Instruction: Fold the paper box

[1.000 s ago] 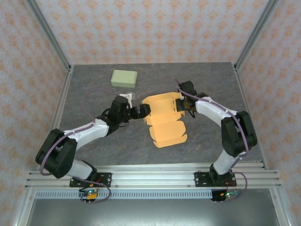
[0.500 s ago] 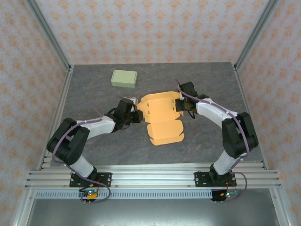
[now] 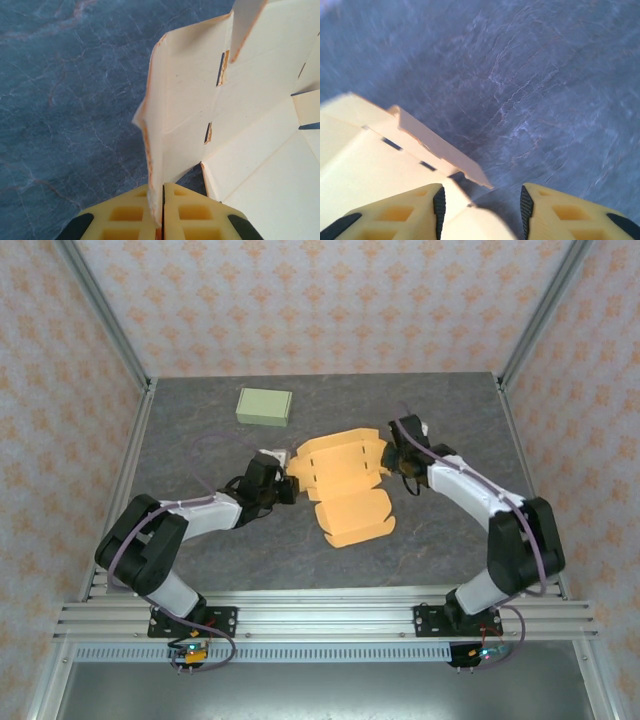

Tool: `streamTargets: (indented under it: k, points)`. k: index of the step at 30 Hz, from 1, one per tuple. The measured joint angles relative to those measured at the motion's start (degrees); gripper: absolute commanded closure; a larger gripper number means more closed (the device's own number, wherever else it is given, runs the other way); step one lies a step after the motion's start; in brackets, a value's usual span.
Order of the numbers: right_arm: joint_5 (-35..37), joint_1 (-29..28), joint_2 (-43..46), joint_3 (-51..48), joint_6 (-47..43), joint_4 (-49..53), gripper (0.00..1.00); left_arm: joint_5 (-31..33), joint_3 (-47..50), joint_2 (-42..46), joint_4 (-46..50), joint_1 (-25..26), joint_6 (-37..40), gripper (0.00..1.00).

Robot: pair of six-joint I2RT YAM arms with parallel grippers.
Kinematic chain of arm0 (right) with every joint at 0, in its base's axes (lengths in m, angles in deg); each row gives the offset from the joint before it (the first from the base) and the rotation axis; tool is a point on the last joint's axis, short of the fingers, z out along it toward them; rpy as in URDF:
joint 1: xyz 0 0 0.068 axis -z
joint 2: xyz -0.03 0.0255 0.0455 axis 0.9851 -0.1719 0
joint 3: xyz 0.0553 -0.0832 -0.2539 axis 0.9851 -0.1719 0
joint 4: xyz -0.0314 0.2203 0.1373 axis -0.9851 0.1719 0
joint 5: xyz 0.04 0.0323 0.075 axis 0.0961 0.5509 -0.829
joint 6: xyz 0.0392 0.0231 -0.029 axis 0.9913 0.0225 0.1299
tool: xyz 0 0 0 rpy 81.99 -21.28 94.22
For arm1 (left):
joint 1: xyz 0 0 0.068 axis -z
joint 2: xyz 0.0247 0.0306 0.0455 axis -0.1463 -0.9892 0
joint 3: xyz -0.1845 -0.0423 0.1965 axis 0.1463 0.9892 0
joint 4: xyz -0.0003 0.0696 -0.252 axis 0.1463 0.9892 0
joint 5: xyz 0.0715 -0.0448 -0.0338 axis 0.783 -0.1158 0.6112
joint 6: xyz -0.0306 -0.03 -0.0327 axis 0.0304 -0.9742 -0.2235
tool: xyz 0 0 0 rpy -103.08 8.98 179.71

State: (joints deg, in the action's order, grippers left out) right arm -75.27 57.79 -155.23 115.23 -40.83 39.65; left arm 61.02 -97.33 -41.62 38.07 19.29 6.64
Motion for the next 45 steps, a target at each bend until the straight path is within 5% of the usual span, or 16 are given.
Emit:
streamTargets:
  k: [2,7,16,21,31,39,45]
  points:
    - [-2.45,-0.33,2.43,-0.07,9.62,-0.57,0.51,0.33,0.00,0.00,-0.59,0.57,0.85,0.90]
    - [-8.85,-3.61,2.89,-1.33,26.03,-6.71,0.25,1.64,0.00,0.00,-1.68,2.32,2.86,0.91]
    - [-16.92,-6.49,-5.44,-2.58,46.29,-21.31,0.26,9.49,1.64,0.70,-6.91,7.56,6.25,0.92]
    - [-20.24,-6.54,-12.13,1.01,48.81,-20.55,0.28,12.66,3.96,1.01,-9.90,7.93,6.67,0.91]
    - [-18.82,-6.34,-9.40,6.12,47.04,-15.91,0.23,15.26,4.63,1.49,-12.28,7.96,7.10,0.91]
    - [-19.65,-5.86,-14.73,13.94,47.60,-12.37,0.40,16.26,4.61,2.60,-12.44,8.55,9.09,0.91]
    - [-20.17,-5.33,-18.29,14.93,44.87,-10.43,0.74,17.81,4.61,2.99,-12.35,8.68,9.57,0.91]
